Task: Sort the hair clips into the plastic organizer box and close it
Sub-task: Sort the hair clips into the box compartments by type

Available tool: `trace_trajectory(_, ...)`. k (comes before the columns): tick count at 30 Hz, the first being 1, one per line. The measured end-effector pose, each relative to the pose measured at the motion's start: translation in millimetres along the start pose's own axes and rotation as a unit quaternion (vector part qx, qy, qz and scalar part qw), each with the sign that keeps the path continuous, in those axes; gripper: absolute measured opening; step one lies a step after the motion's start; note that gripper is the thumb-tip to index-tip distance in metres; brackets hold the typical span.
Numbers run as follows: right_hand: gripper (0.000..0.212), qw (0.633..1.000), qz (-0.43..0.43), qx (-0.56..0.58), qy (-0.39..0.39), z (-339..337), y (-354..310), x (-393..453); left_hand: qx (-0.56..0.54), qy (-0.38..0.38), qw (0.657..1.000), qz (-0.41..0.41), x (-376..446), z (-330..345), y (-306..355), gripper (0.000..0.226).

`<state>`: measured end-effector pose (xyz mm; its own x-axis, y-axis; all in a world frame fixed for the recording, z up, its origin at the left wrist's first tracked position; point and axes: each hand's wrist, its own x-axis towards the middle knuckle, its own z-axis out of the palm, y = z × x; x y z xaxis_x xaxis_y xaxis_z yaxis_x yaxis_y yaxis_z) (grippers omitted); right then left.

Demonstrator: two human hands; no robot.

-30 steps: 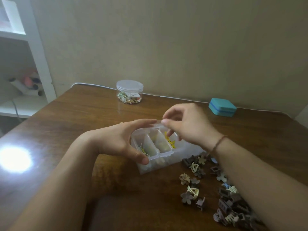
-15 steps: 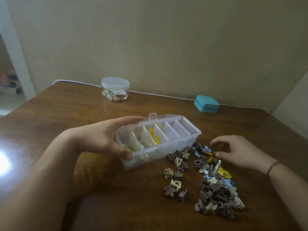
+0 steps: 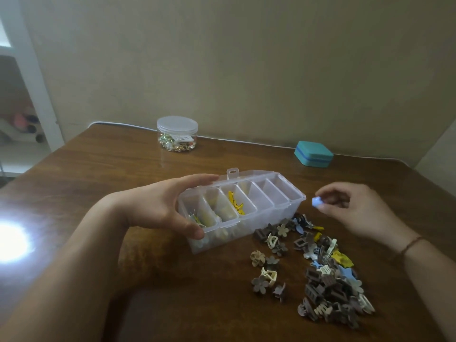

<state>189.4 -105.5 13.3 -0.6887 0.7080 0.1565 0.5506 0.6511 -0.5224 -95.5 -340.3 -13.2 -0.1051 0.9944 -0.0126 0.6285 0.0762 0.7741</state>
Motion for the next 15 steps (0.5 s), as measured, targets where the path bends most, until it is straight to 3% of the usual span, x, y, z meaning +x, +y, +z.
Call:
trace_trajectory(6,0.016,0.976,-0.091,0.183,-0.071,19.7,-84.6,-4.7,0.002,0.000,1.000,-0.003,0.2,-0.1,0.0,0.106)
trace_trajectory(11,0.017,0.985,-0.105,0.117,-0.067,56.2,-100.7,16.0,-0.017,-0.004,1.000,-0.004,-0.3,-0.1,2.2,0.103)
trace_trajectory(15,0.017,0.990,-0.102,0.094,0.013,43.8,-87.1,20.0,0.001,0.007,1.000,0.001,-1.0,0.3,2.0,0.107)
